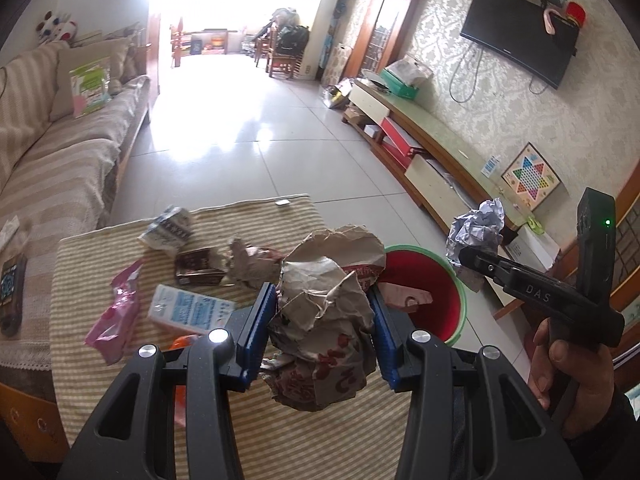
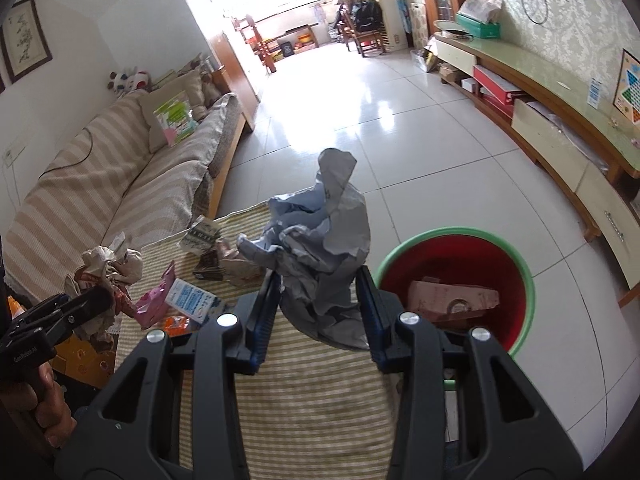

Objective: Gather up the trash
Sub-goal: 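Carry the blue-grey paper and brown paper over the red bin and release both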

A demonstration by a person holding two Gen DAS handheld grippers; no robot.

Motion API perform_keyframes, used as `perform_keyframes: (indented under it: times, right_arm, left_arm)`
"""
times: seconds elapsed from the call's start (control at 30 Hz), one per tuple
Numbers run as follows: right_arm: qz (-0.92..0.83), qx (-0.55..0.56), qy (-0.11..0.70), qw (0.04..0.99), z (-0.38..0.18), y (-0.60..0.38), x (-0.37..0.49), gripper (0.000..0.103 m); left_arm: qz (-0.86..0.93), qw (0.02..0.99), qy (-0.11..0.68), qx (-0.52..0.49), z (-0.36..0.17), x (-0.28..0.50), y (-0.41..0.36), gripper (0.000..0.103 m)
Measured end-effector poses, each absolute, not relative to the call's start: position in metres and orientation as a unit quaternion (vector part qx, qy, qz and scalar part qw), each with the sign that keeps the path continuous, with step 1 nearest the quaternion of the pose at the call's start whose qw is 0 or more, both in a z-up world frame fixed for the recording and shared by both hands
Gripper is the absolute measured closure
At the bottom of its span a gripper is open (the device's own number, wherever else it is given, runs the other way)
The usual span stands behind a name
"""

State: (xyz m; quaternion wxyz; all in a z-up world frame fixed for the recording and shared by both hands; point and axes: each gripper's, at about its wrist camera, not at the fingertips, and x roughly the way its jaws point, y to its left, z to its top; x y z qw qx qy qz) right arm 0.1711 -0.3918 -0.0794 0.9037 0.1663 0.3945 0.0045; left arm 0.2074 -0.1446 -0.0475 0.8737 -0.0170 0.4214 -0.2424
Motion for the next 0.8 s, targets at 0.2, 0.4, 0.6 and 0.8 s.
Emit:
perform_keyframes:
  times: [0.2, 0.4, 0.6, 0.8]
  right_arm:
    - [-0.026, 0.188, 0.392, 0.900, -0.087, -0.434, 0.160, 0.065]
    - [-0.055, 0.206, 0.391, 0.895, -0.098, -0.477, 0.153, 0.065]
    - [-0.077, 0.222, 0.398, 0.887, -0.114, -0.509, 0.151, 0.065]
    - [-0.089, 0.234, 0.409, 0.877, -0.133, -0.531, 0.153, 0.065]
  left_arm:
    - [-0.275, 0.863, 0.424, 0.001, -0.047, 0.216, -0.197, 0.060]
    - [-0.307, 0.850, 0.428, 0.019, -0.053, 0.220, -0.251, 0.060]
    - [-0.331, 0.837, 0.435, 0.032, -0.067, 0.227, -0.298, 0.060]
    - [-0.345, 0.824, 0.449, 0.027, -0.082, 0.239, -0.331, 0.059]
